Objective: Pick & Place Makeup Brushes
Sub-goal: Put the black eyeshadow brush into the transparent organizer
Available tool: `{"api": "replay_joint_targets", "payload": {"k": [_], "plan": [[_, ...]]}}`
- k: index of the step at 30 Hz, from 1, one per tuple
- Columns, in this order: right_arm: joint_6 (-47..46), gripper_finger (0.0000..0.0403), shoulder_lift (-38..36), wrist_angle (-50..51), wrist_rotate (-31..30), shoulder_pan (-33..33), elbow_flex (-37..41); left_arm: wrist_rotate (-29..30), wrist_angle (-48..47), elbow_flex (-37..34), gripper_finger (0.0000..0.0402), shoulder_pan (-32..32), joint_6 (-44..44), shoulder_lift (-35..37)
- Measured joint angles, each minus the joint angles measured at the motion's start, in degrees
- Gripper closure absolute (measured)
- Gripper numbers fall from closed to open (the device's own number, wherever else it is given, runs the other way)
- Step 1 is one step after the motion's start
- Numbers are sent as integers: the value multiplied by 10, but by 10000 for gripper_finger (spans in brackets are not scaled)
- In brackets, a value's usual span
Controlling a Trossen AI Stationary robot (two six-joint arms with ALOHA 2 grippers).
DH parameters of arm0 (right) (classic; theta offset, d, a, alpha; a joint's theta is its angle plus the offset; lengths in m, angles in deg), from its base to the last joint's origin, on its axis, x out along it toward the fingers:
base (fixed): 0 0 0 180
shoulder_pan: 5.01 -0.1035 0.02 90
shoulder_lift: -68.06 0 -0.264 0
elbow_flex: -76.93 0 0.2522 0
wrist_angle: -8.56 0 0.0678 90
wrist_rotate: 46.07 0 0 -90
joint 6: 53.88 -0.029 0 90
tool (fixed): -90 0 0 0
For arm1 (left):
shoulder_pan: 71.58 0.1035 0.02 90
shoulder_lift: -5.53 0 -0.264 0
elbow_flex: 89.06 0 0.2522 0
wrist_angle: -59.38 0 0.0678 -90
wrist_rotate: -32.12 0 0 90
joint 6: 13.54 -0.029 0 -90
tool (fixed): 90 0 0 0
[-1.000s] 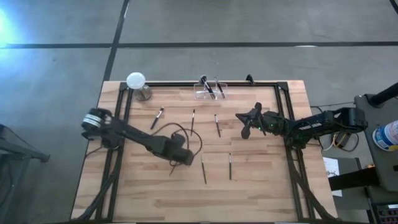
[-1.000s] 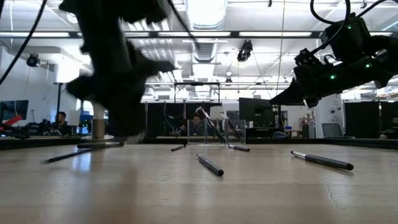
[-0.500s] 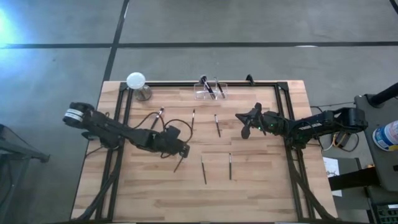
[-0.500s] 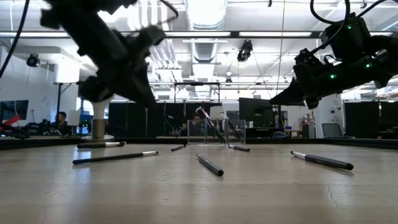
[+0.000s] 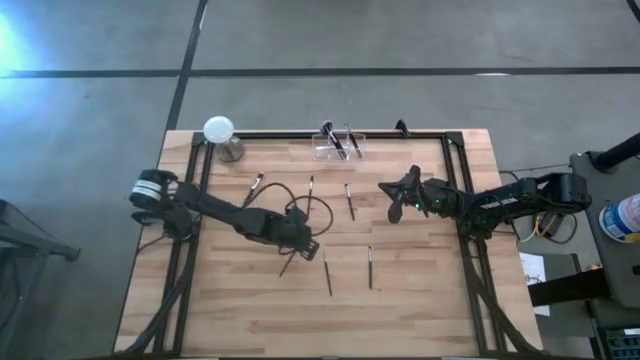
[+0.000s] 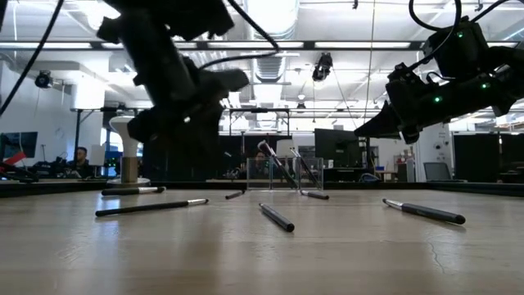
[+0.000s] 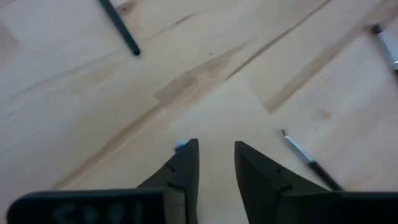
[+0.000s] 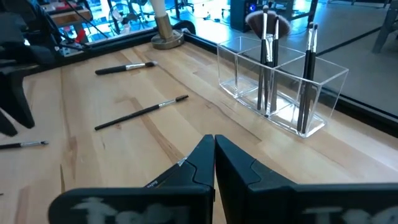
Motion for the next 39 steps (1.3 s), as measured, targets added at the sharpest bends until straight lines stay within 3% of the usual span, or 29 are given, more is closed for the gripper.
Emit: {"api": "replay_joint_targets", "payload": {"k": [7, 20, 24, 29, 39], "plan": [[0, 394, 0, 0, 0, 0, 0, -4, -97, 51, 296, 5, 7, -54], [3, 394, 0, 1, -1, 0, 0, 3, -100, 67, 298, 10, 24, -90], [3, 394, 0, 1, -1, 0, 0, 6, -103, 66, 324, 10, 23, -94], [3, 394, 0, 1, -2, 0, 0, 21, -108, 64, 390, 9, 10, -93], [0, 394, 0, 2, -2, 0, 0, 90, -121, 45, 401, 9, -21, -20]]}}
